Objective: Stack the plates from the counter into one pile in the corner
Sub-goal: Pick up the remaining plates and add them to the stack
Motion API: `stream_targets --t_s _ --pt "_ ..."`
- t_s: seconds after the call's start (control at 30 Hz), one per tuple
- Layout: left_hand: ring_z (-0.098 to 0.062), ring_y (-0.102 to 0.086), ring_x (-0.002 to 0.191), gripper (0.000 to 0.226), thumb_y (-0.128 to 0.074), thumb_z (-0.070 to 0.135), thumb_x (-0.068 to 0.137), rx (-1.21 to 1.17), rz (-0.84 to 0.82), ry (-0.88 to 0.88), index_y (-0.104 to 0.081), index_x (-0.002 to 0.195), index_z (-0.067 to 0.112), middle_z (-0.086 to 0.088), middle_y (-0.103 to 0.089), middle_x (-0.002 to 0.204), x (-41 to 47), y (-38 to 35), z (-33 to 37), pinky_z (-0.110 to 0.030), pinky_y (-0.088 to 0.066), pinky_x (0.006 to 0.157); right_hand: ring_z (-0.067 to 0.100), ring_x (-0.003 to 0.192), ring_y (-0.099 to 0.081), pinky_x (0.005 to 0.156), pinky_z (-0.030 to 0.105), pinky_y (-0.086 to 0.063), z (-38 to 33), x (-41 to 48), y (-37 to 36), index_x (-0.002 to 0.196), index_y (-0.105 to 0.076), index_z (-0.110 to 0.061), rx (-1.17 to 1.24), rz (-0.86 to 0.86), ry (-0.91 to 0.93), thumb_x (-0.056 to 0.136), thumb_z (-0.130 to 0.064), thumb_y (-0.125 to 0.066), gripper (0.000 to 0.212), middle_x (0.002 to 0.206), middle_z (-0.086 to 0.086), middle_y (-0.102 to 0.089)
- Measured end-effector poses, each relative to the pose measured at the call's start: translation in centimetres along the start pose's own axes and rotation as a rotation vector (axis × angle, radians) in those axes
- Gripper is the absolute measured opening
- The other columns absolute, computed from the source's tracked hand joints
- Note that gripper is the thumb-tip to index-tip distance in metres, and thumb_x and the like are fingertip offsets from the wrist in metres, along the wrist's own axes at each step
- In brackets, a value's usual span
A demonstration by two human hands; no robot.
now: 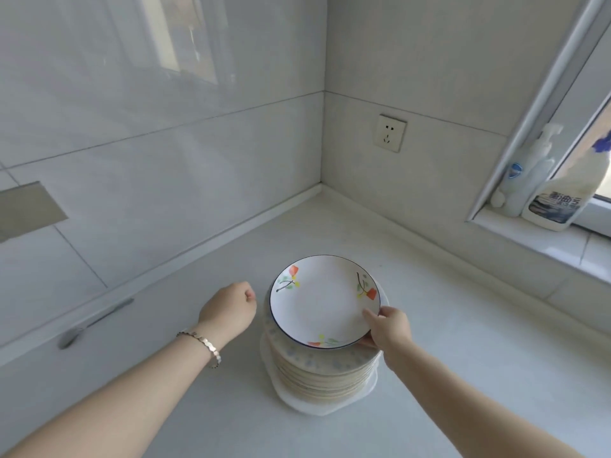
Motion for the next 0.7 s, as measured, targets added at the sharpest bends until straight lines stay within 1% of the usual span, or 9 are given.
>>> stream_targets --t_s 0.07,0.1,0.17,0.23,0.3,0.43,0.5,0.6,0.7 --pt "-0.026 -0.063 0.085 0.018 -0.040 0.017 0.089 -0.006 -0.005 -0.009 -0.058 0.089 0.022 -0.001 -0.068 0.093 0.3 -0.1 0.3 -0.025 -0.039 0.066 0.031 0.074 -0.068 0.078 0.048 -0.058 0.3 0.1 0.1 0.074 -0.059 -0.010 -0.064 0.017 0.034 0.087 -0.010 -0.053 0.014 0.075 0.008 -0.064" --pt "-0.026 -0.063 0.086 0.018 -0.040 0.016 0.089 -0.013 -0.009 -0.016 -0.058 0.090 0.021 -0.002 -0.068 0.093 0.4 -0.2 0.5 -0.025 -0.040 0.066 0.027 0.072 -0.069 0.075 0.039 -0.060 0.3 0.1 0.3 0.077 -0.058 -0.008 -0.114 0.020 0.064 0.088 -0.012 -0.052 0.012 0.075 0.008 -0.064" --pt "-0.026 -0.064 0.087 0.019 -0.041 0.015 0.087 -0.026 -0.015 -0.037 -0.060 0.090 0.018 -0.002 -0.069 0.092 0.4 -0.5 1.0 -0.025 -0.041 0.066 0.012 0.050 -0.065 0.051 0.016 -0.052 0.3 -0.1 0.6 0.086 -0.055 -0.006 -0.308 0.011 0.132 0.090 -0.018 -0.048 0.014 0.062 0.002 -0.063" --pt "-0.026 -0.063 0.087 0.020 -0.041 0.014 0.086 -0.026 -0.014 -0.064 -0.061 0.090 0.018 -0.001 -0.069 0.092 0.3 -0.7 1.6 -0.025 -0.041 0.065 0.019 0.056 -0.061 0.050 0.021 -0.044 0.2 -0.3 0.9 0.094 -0.053 -0.007 -0.572 0.024 0.196 0.091 -0.025 -0.043 0.021 0.060 0.000 -0.060" --pt "-0.025 -0.062 0.085 0.021 -0.041 0.015 0.087 -0.022 -0.015 -0.098 -0.061 0.093 0.018 -0.001 -0.068 0.092 0.2 -0.8 2.3 -0.026 -0.040 0.063 0.027 0.077 -0.059 0.061 0.028 -0.041 0.1 -0.6 1.2 0.106 -0.049 -0.011 -0.805 0.071 0.233 0.090 -0.032 -0.041 0.028 0.080 0.006 -0.062" --pt "-0.026 -0.062 0.079 0.021 -0.041 0.015 0.090 -0.050 -0.035 -0.168 -0.060 0.099 0.018 -0.003 -0.069 0.103 -0.3 -1.4 4.7 -0.027 -0.042 0.064 0.028 0.087 -0.062 0.062 0.029 -0.040 -0.1 -0.9 2.3 0.128 -0.037 -0.022 -0.866 0.107 0.313 0.090 -0.042 -0.043 0.043 0.098 0.006 -0.067" --pt "-0.030 -0.062 0.078 0.019 -0.041 0.014 0.091 -0.068 -0.032 -0.232 -0.059 0.096 0.017 -0.003 -0.069 0.105 -0.7 -2.1 6.8 -0.026 -0.039 0.062 0.025 0.078 -0.062 0.057 0.027 -0.041 -0.1 -1.0 4.1 0.124 -0.045 -0.023 -0.816 0.110 0.310 0.091 -0.047 -0.039 0.040 0.091 0.004 -0.069" --pt "-0.029 -0.060 0.091 0.022 -0.040 0.014 0.090 -0.059 -0.047 -0.381 -0.061 0.098 0.019 0.003 -0.060 0.073 -1.9 -3.9 10.9 -0.026 -0.039 0.062 0.025 0.074 -0.067 0.066 0.030 -0.051 0.9 -0.8 8.2 0.098 -0.059 -0.018 -0.795 0.102 0.218 0.092 -0.045 -0.034 0.037 0.083 0.004 -0.072" --pt "-0.025 -0.060 0.085 0.020 -0.042 0.019 0.089 -0.031 -0.135 -0.528 -0.061 0.097 0.021 0.003 -0.063 0.082 -3.6 -6.5 16.0 -0.026 -0.038 0.065 0.025 0.065 -0.065 0.068 0.030 -0.054 3.0 -0.6 12.9 0.081 -0.055 -0.012 -0.770 0.035 0.031 0.091 -0.030 -0.038 0.027 0.074 0.005 -0.069"
Point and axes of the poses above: each hand's wrist, its own x-axis towards the middle knuckle, its own y-axis out of the back of the hand, z = x × y, the point moved 1 cm from there along x, towards the middle knuckle
